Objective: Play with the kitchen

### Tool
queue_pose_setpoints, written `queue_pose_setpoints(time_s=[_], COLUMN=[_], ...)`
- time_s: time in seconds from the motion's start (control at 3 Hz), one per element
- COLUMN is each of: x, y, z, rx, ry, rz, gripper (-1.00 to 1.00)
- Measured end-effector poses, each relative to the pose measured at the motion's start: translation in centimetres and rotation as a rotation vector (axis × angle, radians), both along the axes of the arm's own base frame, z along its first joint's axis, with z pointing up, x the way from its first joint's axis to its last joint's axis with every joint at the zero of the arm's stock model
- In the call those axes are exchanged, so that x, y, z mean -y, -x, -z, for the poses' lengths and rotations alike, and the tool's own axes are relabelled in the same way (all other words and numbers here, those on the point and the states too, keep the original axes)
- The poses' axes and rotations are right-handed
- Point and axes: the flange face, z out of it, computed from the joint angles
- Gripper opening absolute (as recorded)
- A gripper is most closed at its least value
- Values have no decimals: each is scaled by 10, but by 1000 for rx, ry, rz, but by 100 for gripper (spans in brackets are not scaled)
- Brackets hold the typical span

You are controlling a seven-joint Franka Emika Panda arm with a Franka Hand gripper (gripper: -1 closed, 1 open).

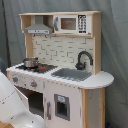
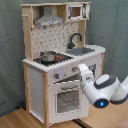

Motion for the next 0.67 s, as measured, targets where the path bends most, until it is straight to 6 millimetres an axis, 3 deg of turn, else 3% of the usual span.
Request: queue_pose_setpoints(time_s=[0.67], x=[9], y=[-9], z=[-39], rx=[-76], ry=[107], rz=[43], gripper=[100])
